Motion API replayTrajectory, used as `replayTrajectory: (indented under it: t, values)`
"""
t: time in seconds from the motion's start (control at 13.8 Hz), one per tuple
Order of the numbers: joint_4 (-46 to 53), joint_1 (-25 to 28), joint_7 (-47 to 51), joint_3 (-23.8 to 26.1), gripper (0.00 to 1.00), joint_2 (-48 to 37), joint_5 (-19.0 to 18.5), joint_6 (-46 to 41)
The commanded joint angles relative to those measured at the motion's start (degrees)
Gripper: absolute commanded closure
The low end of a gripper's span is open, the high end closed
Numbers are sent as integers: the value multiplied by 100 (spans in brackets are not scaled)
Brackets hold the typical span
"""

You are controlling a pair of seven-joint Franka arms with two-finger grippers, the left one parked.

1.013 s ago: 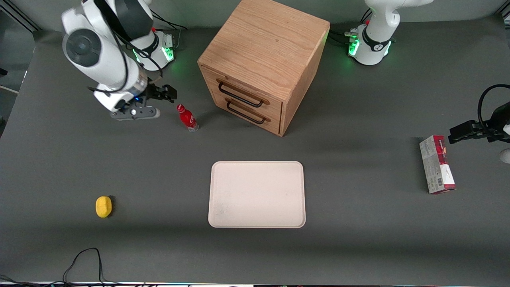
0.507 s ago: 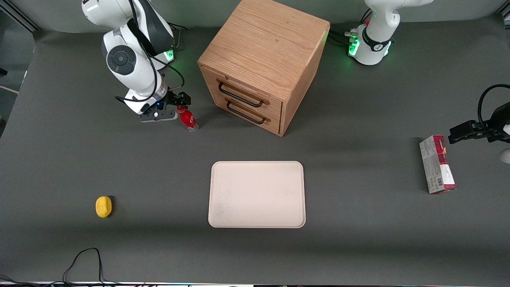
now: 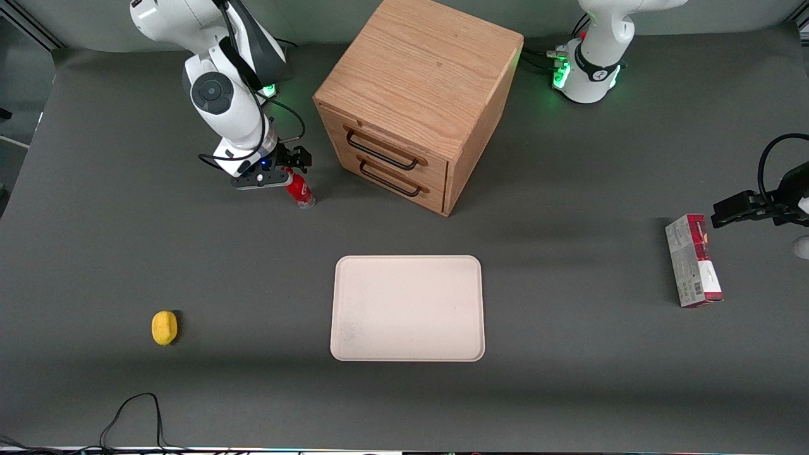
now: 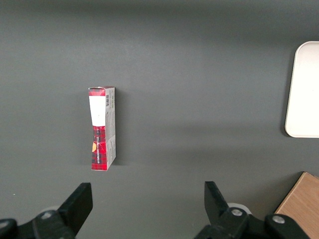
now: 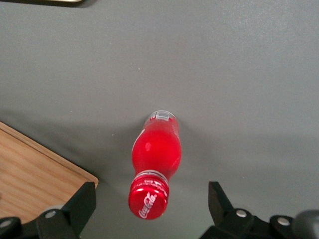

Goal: Place coke bottle on tray
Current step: 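Close the right gripper on the bottle's cap end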

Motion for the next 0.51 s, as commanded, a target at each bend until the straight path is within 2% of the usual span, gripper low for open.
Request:
replayTrajectory:
  t: [0.0,0.07,0.14,0.22,0.29,0.36,0.43]
  values:
    - [-169,63,130,-16,0,-208,73,120]
    - [-169,63,130,-16,0,-208,73,129]
    - [-169,63,130,-16,5,-208,73,120]
    - [-169,63,130,-16,41,-208,82,120]
    - [-169,63,130,-16,90,-208,82,120]
    - [-169,63,139,-16,100,-208,82,120]
    - [-169,54,148,-16,100,-208,82,120]
